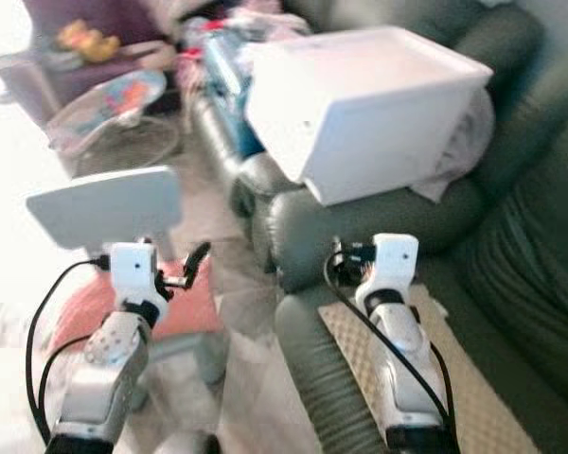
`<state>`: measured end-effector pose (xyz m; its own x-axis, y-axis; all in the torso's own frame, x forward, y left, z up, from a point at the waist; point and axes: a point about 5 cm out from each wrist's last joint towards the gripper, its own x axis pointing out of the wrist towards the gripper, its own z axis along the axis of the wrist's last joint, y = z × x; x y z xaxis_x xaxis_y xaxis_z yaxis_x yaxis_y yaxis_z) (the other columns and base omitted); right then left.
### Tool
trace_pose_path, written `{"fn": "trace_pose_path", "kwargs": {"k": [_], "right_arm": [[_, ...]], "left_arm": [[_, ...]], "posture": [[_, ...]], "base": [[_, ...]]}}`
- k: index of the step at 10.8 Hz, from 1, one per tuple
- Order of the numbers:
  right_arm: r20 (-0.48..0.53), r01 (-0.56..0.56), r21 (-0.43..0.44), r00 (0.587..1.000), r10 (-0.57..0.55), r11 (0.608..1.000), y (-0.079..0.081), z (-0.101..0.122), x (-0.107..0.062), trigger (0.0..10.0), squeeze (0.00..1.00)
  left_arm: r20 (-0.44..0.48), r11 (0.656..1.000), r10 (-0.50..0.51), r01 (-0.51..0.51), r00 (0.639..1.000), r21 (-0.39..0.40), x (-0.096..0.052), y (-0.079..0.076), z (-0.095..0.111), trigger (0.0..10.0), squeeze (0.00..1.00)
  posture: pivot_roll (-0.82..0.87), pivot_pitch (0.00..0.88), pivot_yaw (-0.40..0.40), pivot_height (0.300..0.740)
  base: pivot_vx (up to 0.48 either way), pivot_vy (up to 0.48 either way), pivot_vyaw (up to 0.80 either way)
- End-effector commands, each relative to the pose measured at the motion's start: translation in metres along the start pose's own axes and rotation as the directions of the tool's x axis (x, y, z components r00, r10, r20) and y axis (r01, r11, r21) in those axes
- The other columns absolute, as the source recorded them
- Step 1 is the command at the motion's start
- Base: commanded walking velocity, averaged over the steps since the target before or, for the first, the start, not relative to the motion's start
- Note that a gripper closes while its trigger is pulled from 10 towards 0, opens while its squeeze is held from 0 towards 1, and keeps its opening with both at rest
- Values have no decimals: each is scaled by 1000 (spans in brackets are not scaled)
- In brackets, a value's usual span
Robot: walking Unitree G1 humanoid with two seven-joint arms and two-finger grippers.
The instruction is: Move the pillow to the sofa
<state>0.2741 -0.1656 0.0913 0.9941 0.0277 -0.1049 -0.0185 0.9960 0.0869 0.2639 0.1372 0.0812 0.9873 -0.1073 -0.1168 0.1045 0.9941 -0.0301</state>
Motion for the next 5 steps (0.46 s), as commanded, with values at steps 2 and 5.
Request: {"fn": "trace_pose_path", "kwargs": {"k": [2, 5], "right_arm": [[8, -5, 10, 1000, 4, 1000, 0, 2, 2, 10000, 0], [3, 5, 24, 1000, -5, 1000, 0, 0, 1, 10000, 0]], "left_arm": [[2, 1000, 1, -1, 1000, 1, 0, 1, 1, 10000, 0], [2, 1000, -4, 4, 1000, 3, 0, 1, 2, 10000, 0]], "posture": [[-23, 0, -28, 740], [-23, 0, -27, 740]], "base": [[0, 253, 0], [0, 374, 0]]}}
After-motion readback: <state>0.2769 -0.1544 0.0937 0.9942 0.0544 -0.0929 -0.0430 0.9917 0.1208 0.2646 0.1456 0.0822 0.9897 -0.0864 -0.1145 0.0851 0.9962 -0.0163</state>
